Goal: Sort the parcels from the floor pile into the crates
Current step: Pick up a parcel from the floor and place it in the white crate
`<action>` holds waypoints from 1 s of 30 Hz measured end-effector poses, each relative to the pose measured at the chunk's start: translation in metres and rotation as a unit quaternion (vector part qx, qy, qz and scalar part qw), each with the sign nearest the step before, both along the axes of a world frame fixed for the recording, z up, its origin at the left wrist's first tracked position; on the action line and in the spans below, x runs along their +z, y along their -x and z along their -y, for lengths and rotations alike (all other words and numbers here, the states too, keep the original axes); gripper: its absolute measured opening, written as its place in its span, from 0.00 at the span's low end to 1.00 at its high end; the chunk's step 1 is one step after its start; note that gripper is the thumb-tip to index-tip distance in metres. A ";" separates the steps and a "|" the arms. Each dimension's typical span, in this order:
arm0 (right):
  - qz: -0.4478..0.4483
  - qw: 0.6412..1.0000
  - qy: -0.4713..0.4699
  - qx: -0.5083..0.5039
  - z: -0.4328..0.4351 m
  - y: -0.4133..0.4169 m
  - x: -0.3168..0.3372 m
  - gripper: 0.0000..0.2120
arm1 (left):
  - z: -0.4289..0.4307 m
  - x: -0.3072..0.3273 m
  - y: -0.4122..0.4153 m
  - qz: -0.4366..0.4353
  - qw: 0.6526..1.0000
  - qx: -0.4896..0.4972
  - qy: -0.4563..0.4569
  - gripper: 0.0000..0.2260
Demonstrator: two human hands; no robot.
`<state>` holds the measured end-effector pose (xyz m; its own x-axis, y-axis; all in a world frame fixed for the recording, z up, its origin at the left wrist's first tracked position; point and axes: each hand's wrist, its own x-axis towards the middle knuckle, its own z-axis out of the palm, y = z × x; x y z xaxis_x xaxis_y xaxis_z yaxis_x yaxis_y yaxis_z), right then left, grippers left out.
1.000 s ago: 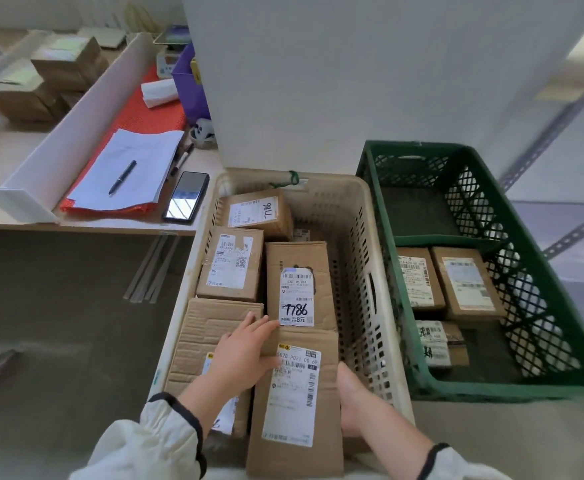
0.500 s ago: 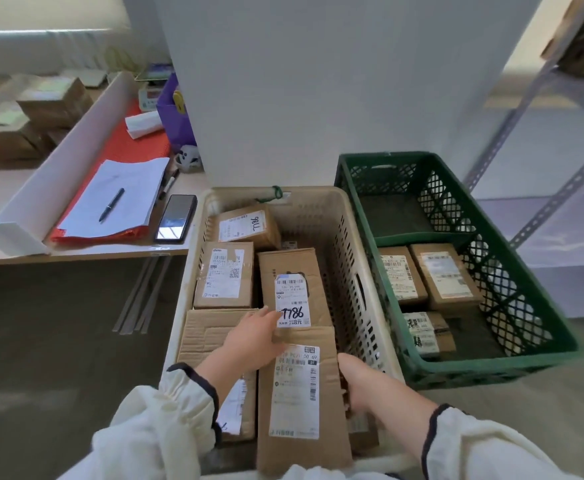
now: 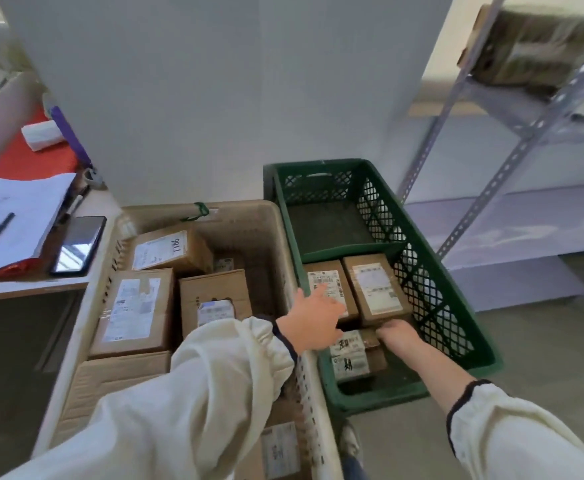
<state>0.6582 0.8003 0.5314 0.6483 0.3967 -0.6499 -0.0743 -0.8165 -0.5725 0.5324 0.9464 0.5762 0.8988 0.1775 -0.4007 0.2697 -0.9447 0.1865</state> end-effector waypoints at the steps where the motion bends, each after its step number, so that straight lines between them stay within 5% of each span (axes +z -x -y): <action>1: -0.006 1.000 0.019 0.021 0.002 -0.009 -0.008 0.10 | -0.001 -0.004 -0.013 -0.023 1.000 -0.005 -0.020 0.23; 6: -0.075 0.988 0.094 0.097 -0.006 -0.028 -0.052 0.13 | -0.005 -0.035 -0.068 -0.110 0.988 0.052 -0.091 0.22; 11: -0.068 0.982 0.110 0.138 -0.014 -0.034 -0.066 0.09 | -0.001 -0.074 -0.095 -0.135 0.980 0.106 -0.098 0.35; 15: -0.224 0.949 0.058 0.216 -0.010 -0.055 -0.050 0.06 | 0.006 -0.098 -0.100 -0.149 0.971 0.181 -0.044 0.42; 17: -0.177 0.951 0.028 0.250 -0.011 -0.076 -0.041 0.05 | 0.009 -0.103 -0.102 -0.148 0.966 0.208 -0.037 0.42; 20: 0.077 0.968 -0.007 0.238 -0.020 -0.111 -0.031 0.11 | 0.012 -0.100 -0.107 -0.145 0.962 0.227 -0.033 0.42; 22: 0.165 0.969 -0.033 0.181 -0.026 -0.133 -0.030 0.16 | 0.012 -0.097 -0.113 -0.142 0.960 0.241 -0.016 0.42; 27: 0.060 0.971 0.027 0.231 -0.035 -0.153 -0.048 0.31 | 0.020 -0.101 -0.120 -0.140 0.949 0.284 -0.001 0.42; 30: 0.069 0.963 0.015 0.260 -0.036 -0.153 -0.053 0.37 | 0.020 -0.105 -0.120 -0.147 0.939 0.310 0.014 0.42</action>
